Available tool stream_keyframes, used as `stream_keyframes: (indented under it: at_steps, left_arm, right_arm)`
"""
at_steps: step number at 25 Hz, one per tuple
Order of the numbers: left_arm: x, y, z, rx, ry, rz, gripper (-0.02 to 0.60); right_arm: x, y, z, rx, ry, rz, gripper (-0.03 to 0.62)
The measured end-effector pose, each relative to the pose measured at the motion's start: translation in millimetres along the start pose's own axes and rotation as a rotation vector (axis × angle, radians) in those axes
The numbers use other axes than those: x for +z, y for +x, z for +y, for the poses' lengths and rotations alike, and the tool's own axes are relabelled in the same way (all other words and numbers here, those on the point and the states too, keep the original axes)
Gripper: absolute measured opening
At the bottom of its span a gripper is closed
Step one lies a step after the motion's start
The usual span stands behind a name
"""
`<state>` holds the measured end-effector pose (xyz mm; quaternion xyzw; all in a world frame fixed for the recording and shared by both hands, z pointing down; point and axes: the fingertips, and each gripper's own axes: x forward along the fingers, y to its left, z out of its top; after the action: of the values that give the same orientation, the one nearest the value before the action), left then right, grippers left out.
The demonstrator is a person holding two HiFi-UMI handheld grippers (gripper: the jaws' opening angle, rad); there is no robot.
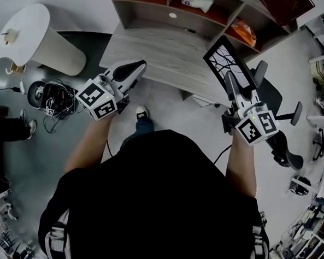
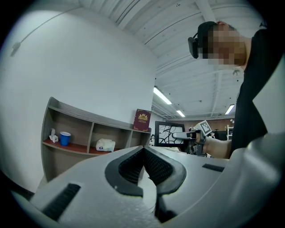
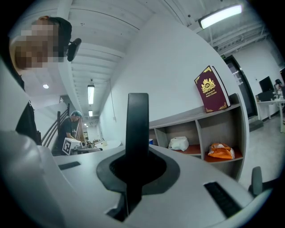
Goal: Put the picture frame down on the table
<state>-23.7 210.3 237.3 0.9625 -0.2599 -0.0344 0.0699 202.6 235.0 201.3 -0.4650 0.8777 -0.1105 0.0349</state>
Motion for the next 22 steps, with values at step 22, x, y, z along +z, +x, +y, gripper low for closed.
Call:
stream_keyframes:
  at_steps: [22]
  left_arm:
    - [-8,-14,65,0.028,-0.042,0.025,0.017]
  right_arm:
    - [-17,74,2,0.01,0.062,0.035,0.015]
